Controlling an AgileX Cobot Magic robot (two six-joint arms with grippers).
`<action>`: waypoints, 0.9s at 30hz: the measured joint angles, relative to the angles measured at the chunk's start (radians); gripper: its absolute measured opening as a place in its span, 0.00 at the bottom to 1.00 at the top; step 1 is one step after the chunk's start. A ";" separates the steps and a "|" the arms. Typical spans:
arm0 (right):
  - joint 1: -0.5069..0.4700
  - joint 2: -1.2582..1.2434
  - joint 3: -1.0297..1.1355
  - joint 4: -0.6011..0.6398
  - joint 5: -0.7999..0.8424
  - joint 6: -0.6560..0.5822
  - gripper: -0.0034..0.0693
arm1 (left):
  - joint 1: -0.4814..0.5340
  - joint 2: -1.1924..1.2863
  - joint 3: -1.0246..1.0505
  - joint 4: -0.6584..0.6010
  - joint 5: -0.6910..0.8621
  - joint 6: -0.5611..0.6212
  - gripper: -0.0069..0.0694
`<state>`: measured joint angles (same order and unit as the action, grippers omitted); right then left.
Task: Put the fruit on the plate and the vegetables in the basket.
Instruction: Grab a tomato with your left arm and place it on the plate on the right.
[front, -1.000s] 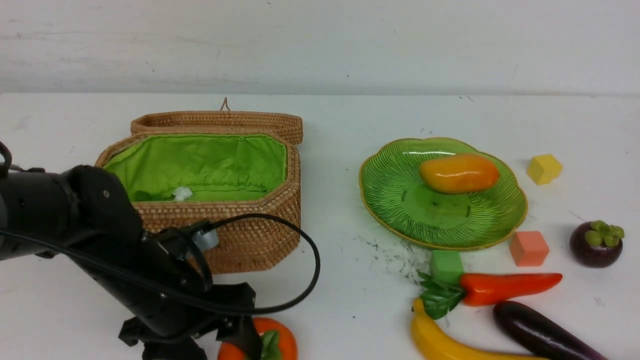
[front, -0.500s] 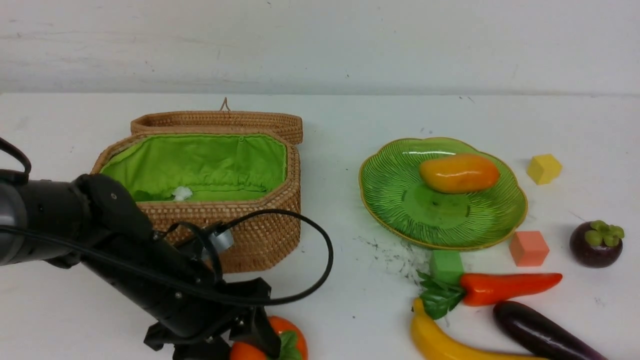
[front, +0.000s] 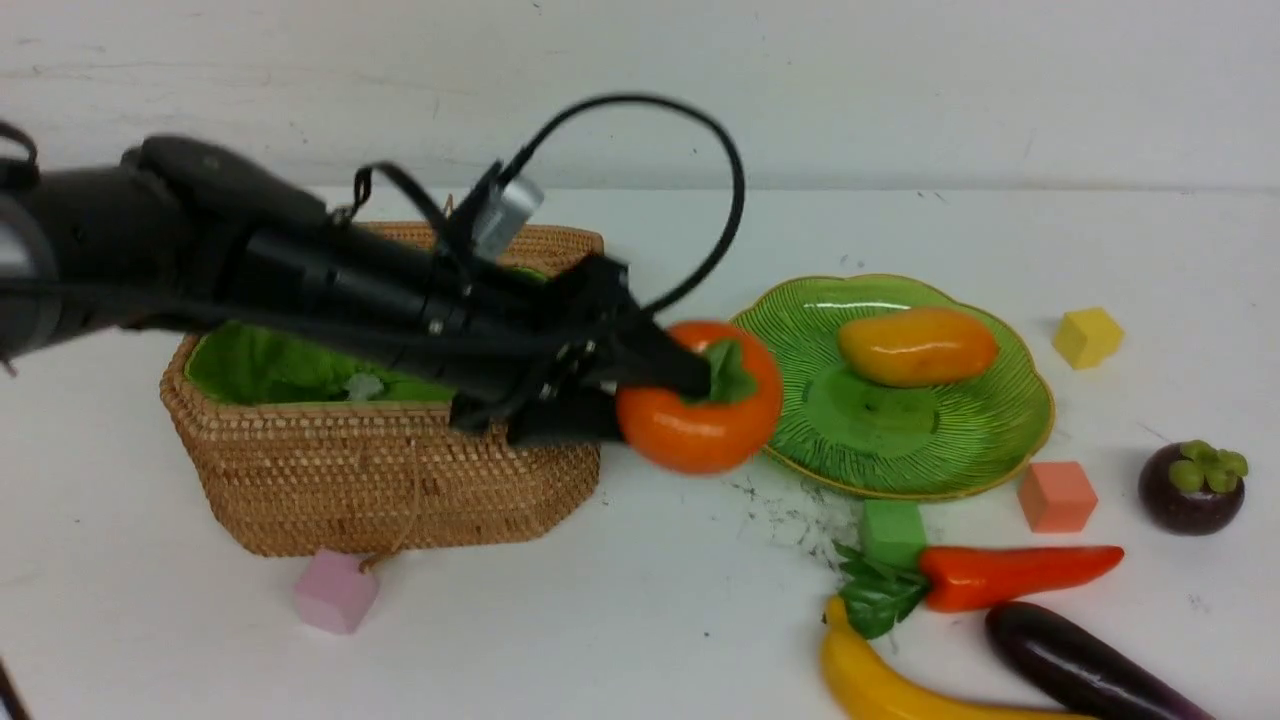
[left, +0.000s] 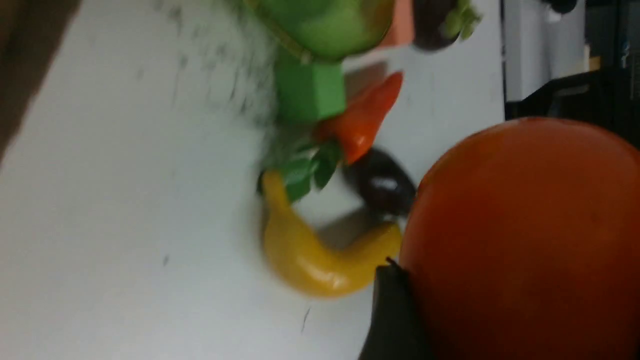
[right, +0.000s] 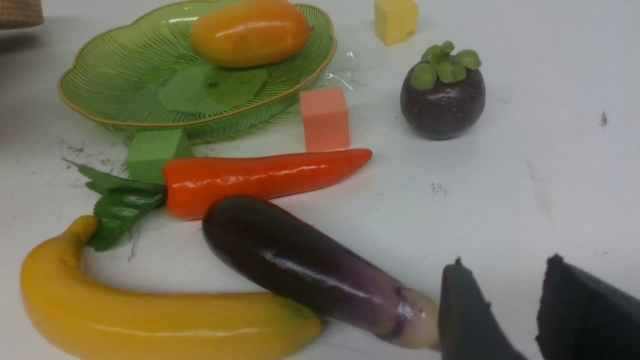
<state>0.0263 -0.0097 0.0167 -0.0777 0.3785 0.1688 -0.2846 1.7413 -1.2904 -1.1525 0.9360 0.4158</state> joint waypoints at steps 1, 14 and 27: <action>0.000 0.000 0.000 0.000 0.000 0.000 0.38 | -0.014 0.042 -0.093 0.019 -0.024 -0.039 0.69; 0.000 0.000 0.000 0.000 0.000 0.000 0.38 | -0.152 0.506 -0.721 0.298 -0.160 -0.429 0.69; 0.000 0.000 0.000 0.000 0.000 0.000 0.38 | -0.176 0.646 -0.807 0.387 -0.150 -0.585 0.77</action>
<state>0.0263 -0.0097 0.0167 -0.0777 0.3785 0.1688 -0.4610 2.3875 -2.0976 -0.7654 0.7856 -0.1696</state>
